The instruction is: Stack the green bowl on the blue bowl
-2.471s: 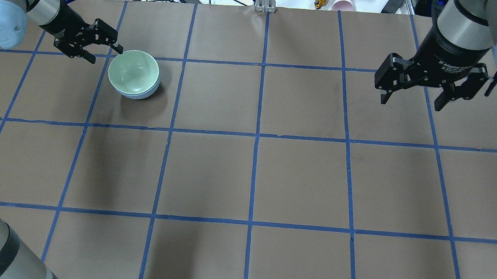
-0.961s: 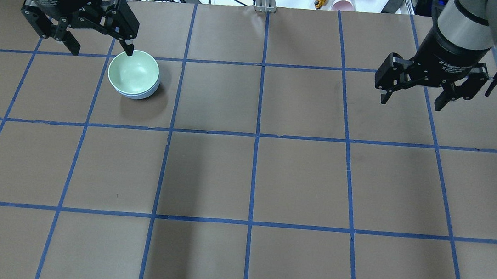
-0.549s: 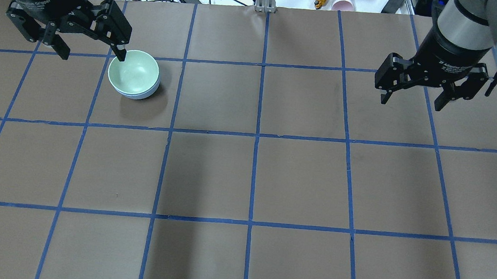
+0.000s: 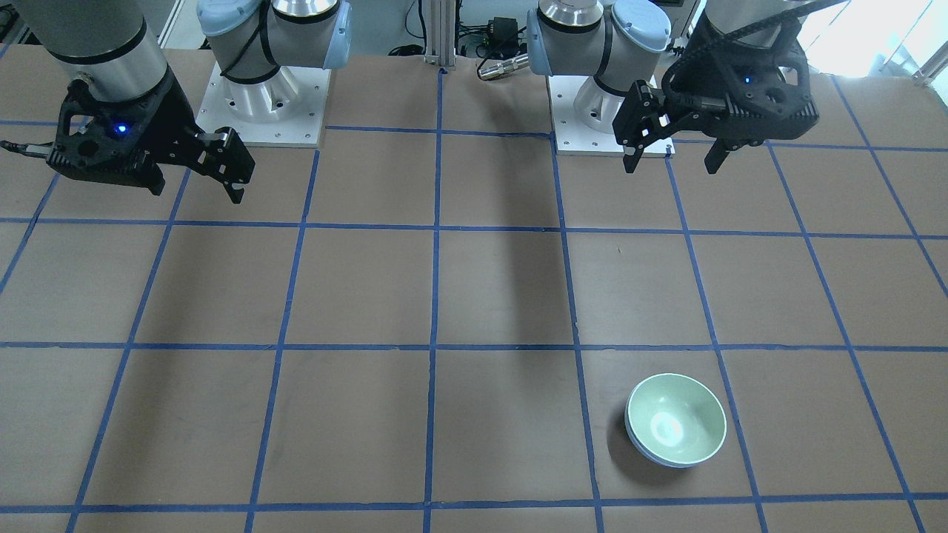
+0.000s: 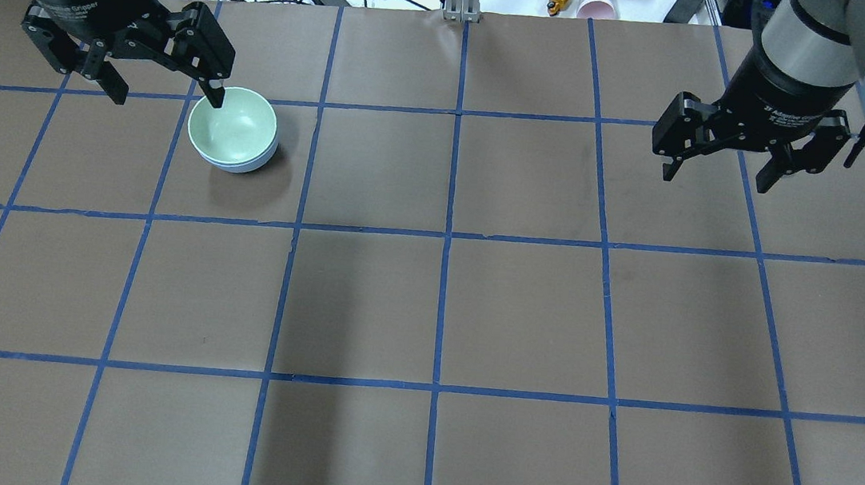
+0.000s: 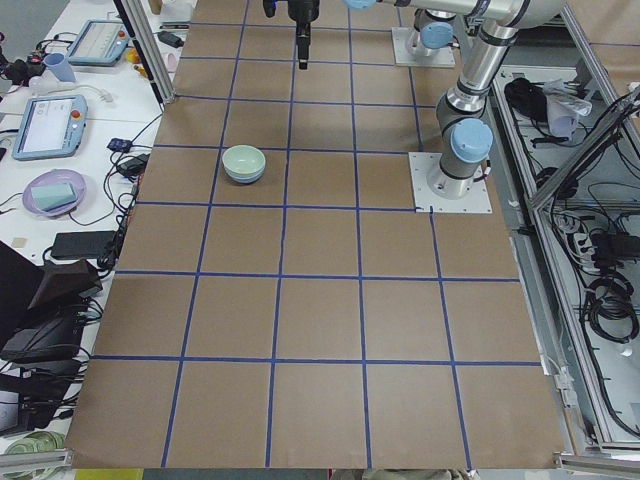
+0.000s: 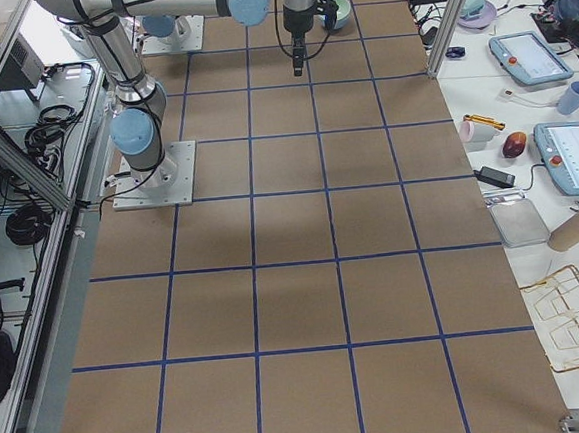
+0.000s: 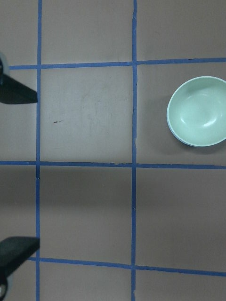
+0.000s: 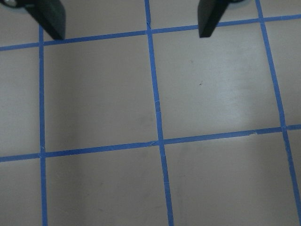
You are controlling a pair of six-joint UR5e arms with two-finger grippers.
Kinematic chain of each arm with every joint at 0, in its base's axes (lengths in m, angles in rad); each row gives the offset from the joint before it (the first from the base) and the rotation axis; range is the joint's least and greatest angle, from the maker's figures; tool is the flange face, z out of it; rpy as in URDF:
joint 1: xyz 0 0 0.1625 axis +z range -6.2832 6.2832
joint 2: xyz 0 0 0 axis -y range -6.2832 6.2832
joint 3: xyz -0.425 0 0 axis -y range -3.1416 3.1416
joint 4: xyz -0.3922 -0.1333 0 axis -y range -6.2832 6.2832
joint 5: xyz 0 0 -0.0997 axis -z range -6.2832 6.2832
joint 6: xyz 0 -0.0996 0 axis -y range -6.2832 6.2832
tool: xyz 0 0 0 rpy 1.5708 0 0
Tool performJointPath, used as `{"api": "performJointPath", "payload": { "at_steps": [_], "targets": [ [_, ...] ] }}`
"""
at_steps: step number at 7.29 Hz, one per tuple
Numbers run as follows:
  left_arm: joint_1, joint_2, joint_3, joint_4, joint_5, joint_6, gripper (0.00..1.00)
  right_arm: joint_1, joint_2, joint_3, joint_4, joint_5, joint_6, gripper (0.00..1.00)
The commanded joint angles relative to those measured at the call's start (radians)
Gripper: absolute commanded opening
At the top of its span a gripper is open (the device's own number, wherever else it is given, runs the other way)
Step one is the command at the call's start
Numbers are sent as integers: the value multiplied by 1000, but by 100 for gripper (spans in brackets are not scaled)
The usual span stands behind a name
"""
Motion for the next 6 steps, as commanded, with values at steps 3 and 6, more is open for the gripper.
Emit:
{"api": "performJointPath", "payload": {
  "at_steps": [3,6],
  "targets": [
    [-1,0,-1,11,0,8,100,0,0,0,0,0,0,100],
    [-2,3,-1,16,-1,9,100,0,0,0,0,0,0,100]
  ]
}}
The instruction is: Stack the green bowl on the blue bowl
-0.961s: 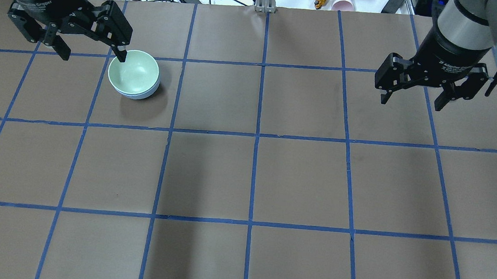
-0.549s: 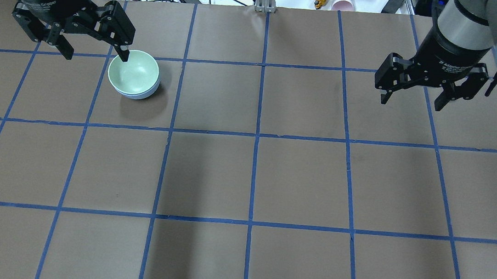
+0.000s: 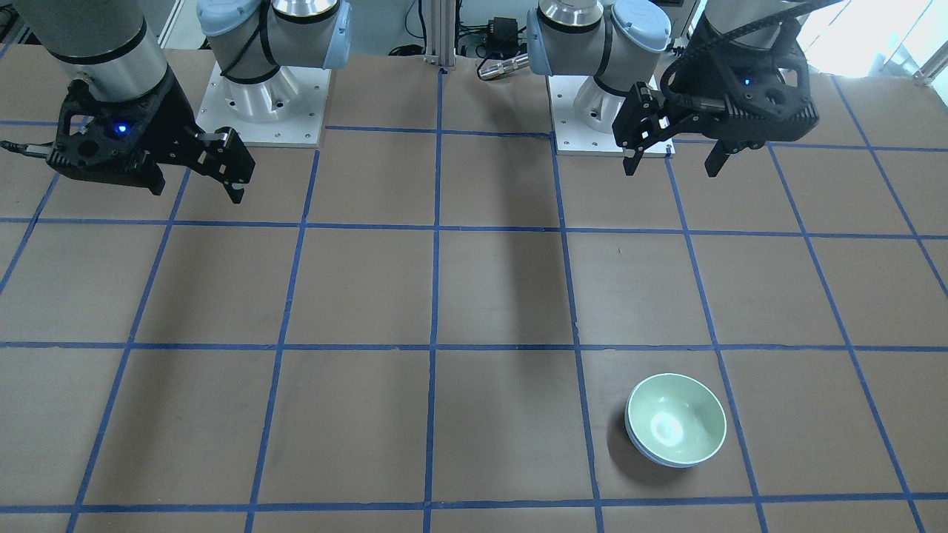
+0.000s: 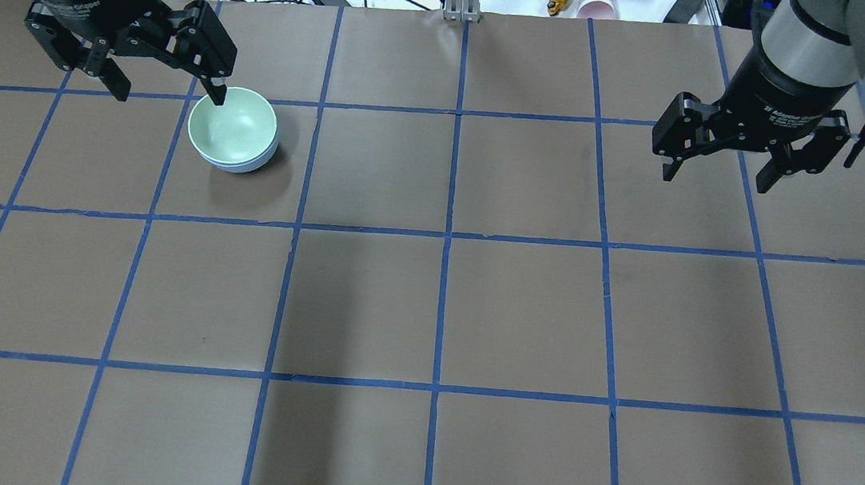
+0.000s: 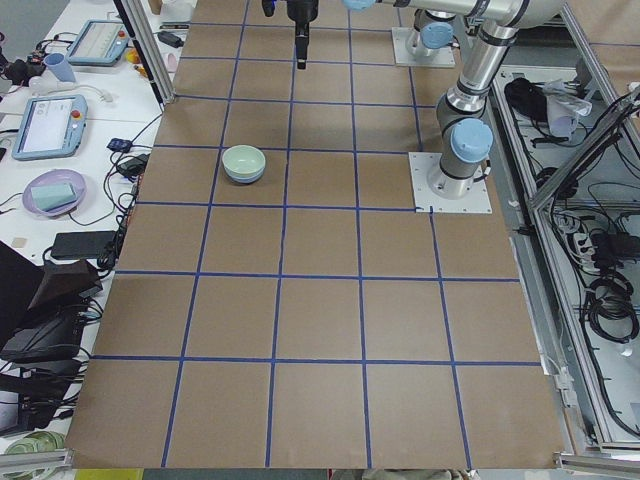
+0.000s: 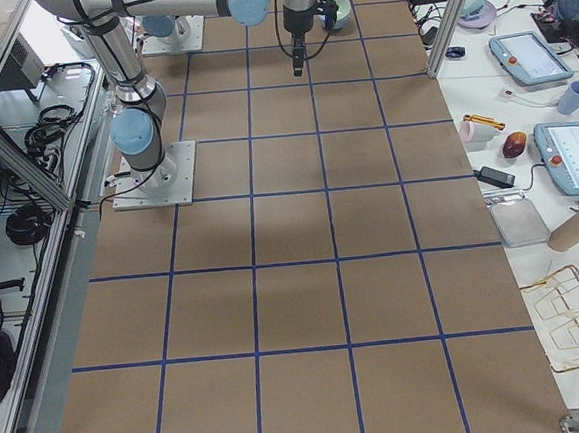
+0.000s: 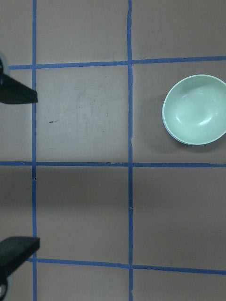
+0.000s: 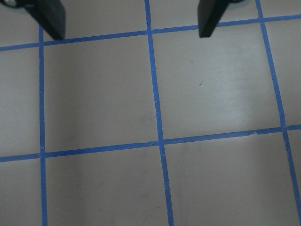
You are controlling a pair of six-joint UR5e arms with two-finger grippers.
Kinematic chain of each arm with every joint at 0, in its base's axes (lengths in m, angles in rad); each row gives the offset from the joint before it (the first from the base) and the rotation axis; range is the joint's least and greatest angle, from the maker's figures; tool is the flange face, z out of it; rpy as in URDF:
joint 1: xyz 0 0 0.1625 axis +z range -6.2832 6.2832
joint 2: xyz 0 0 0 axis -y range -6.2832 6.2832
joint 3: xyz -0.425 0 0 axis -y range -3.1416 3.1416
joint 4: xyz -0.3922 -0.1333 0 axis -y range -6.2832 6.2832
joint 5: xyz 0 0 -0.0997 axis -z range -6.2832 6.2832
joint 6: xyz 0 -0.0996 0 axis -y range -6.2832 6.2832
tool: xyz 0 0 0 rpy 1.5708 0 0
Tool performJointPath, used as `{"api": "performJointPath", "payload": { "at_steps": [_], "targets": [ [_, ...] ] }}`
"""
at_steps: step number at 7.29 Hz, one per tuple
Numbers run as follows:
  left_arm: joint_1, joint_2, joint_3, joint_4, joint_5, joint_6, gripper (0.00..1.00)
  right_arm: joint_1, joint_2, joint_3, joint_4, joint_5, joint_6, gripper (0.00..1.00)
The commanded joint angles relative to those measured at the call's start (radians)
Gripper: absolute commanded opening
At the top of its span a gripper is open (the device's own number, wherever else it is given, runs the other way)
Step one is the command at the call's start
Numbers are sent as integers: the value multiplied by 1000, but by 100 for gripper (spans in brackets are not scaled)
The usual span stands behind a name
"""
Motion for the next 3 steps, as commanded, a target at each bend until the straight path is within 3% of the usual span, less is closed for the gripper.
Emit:
{"api": "performJointPath", "payload": {
  "at_steps": [1,3],
  "targets": [
    [-1,4,0,1,-1,-1,100,0,0,0,0,0,0,100],
    [-1,7,0,1,1,-1,100,0,0,0,0,0,0,100]
  ]
}}
